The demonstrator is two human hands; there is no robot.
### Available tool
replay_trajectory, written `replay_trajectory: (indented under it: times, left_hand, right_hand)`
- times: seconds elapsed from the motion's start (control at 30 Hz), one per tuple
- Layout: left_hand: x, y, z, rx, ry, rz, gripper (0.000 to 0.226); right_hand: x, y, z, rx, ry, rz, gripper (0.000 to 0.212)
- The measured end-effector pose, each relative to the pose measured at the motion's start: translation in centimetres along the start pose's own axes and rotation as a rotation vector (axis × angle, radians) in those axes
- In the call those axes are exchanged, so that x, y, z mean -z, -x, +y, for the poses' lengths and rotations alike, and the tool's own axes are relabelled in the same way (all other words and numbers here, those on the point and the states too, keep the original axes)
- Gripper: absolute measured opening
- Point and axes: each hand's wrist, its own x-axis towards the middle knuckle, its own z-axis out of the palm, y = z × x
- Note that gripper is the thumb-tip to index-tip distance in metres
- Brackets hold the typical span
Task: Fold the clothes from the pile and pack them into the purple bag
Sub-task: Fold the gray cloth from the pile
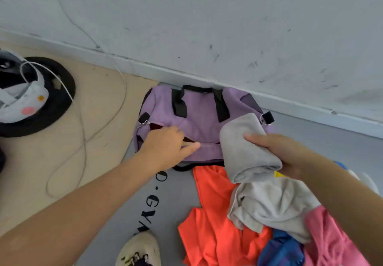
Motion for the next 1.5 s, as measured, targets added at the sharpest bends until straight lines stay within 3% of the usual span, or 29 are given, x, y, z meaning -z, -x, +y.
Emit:
replay_trajectory:
  times: [0.1, 0.2, 0.33, 0.43, 0.53, 0.6, 0.67, 0.77, 0.83, 0.93, 1.03, 1.17, 1.23, 1.37, 1.5]
  left_hand:
    - [-0.9, -1.1, -0.5, 0.089, -0.085, -0.165, 0.093]
    - [-0.6, -1.8, -1.2, 0.132, 0.063, -0.217, 0.104]
    - [1.1, -2.7, -2.3, 0.134, 0.393, -0.015, 0.097]
    - [2.3, -3.0, -2.2, 0.064, 0.564, 0.157, 0.094]
    - [2.8, -3.5, -2.2, 0.031, 0.570, 0.197, 0.094]
    - [3.0, -3.7, -2.6, -0.001, 0.526, 0.189, 0.092]
    - [2.9, -3.6, -3.1, -0.017, 0.453, 0.178, 0.088]
    - [2.1, -2.9, -3.7, -0.040, 0.375, 0.153, 0.084]
    - [1.4, -2.5, -4.0, -0.021, 0.356, 0.125, 0.078]
    - [0.4, -2.3, -4.6, 0.060, 0.364, 0.075, 0.074]
    - [-0.4, -2.3, -5.3, 0.085, 0.506, 0.006, 0.084]
    - [-1.0, -2.6, -5.9, 0.076, 0.572, -0.008, 0.089]
    - [-1.3, -2.7, -5.9, 0.064, 0.560, 0.002, 0.088]
    - [-1.2, -2.8, -5.6, 0.076, 0.500, -0.005, 0.087]
    - [-0.5, -2.6, -5.3, 0.147, 0.452, -0.023, 0.085]
  right_hand:
    - [-0.5, -0.3, 1.3, 0.019, 0.008, 0.053, 0.038]
    - [-1.0, -0.3, 1.7, 0.019, 0.035, 0.007, 0.032]
    - [-2.1, -0.5, 0.7, 0.006, 0.052, -0.164, 0.030]
    - [-3.6, -1.9, -1.2, -0.001, 0.147, -0.194, 0.030]
    - [-5.1, -3.8, -3.2, -0.058, 0.235, -0.249, 0.039]
    - [-6.2, -5.4, -4.2, 0.014, 0.169, -0.259, 0.029]
    - [-6.5, -7.7, -4.5, 0.265, 0.186, -0.036, 0.032]
    - [-5.9, -10.1, -5.5, 0.649, 0.349, 0.467, 0.051]
    - [-5.4, -11.5, -5.7, 0.713, 0.405, 0.563, 0.052]
    - [-5.3, -13.8, -4.8, 0.578, 0.593, 0.516, 0.050]
    - [-4.9, -15.5, -3.0, 0.307, 0.563, 0.350, 0.056]
    - [-4.3, -16.5, -1.7, 0.008, 0.636, 0.359, 0.064]
    - [-4.9, -16.9, -1.7, 0.002, 0.515, 0.322, 0.068]
    - [-7.1, -18.1, -1.7, 0.078, 0.033, 0.187, 0.050]
    - [-8.3, -19.3, -0.9, -0.029, 0.142, 0.248, 0.053]
